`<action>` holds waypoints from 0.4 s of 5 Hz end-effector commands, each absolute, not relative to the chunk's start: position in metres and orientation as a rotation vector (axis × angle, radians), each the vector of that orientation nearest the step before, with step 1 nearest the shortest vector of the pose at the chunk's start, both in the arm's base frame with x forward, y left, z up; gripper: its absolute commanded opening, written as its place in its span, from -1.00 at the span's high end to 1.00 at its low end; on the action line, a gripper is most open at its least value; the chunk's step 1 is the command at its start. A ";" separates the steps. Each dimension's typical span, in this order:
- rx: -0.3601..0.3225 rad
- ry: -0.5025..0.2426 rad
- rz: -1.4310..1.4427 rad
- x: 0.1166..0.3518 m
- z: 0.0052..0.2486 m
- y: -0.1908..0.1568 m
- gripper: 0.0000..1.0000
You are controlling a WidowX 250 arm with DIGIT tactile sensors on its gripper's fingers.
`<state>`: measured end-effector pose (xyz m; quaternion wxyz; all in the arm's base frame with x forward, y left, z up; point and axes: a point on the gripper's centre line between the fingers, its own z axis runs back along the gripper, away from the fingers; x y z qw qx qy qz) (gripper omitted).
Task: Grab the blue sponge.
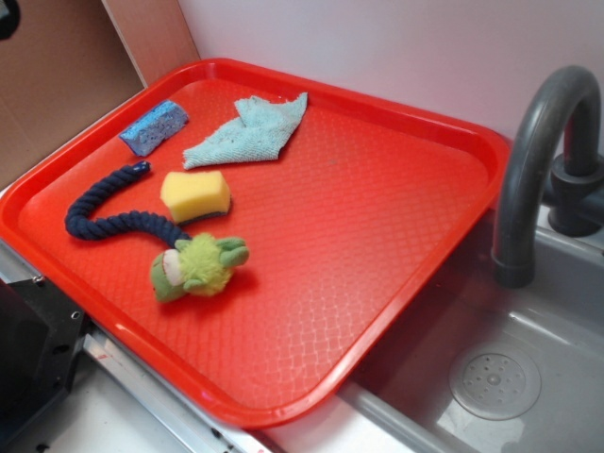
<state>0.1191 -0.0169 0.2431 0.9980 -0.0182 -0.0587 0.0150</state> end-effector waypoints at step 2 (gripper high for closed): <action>-0.051 -0.219 0.278 0.144 0.239 0.000 -1.00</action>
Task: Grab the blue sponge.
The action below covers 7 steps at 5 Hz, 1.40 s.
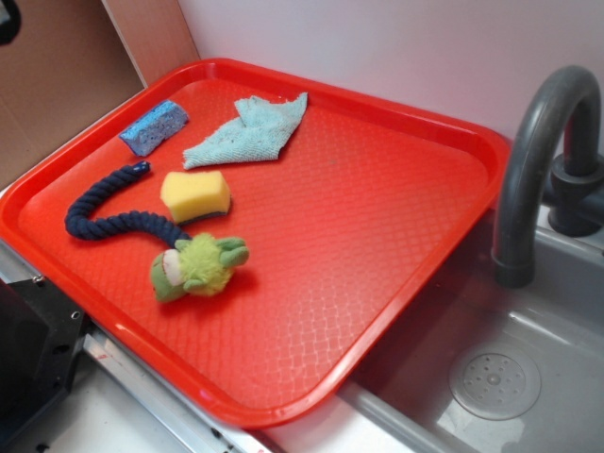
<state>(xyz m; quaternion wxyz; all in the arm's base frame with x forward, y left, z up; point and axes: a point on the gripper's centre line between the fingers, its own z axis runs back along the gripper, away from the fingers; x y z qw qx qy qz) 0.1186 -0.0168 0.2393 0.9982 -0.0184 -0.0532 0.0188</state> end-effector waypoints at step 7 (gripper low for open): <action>0.132 -0.193 0.449 0.248 0.114 0.144 -1.00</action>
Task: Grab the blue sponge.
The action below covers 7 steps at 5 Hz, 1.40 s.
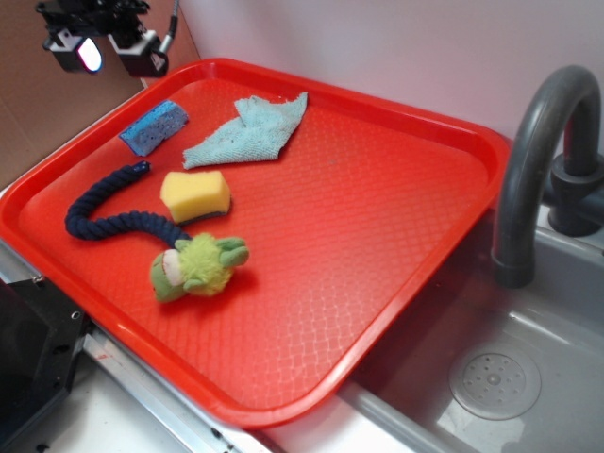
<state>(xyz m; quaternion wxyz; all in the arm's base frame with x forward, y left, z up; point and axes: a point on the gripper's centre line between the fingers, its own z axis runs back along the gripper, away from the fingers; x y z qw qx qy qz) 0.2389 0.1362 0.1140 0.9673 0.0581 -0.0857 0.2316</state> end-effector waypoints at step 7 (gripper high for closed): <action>0.110 -0.075 0.420 0.253 0.047 0.147 -1.00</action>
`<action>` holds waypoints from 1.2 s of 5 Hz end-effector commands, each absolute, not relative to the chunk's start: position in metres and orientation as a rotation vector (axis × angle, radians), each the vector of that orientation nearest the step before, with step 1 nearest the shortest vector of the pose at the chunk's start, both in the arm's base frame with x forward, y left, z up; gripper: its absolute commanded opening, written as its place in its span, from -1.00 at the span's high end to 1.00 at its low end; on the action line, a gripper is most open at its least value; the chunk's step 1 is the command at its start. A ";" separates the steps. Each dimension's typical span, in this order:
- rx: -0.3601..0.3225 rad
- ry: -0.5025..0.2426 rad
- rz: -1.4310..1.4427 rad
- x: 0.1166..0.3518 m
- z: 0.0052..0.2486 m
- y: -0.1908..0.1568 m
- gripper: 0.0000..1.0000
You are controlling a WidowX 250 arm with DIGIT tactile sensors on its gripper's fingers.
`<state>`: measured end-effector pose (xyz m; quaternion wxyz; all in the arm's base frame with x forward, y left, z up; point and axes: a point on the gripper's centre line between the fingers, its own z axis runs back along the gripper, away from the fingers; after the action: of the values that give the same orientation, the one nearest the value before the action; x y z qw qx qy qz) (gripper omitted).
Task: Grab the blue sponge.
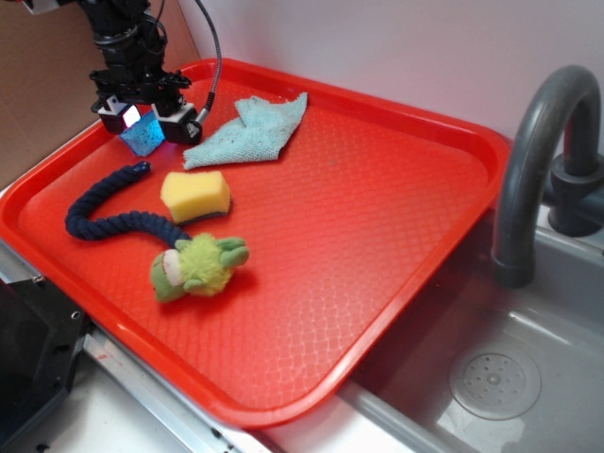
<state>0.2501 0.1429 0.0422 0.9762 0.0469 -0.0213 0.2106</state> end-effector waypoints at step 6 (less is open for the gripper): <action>0.088 -0.300 0.604 0.239 0.195 0.057 1.00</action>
<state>0.2377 0.0554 0.1778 0.9467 0.0430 -0.1127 0.2986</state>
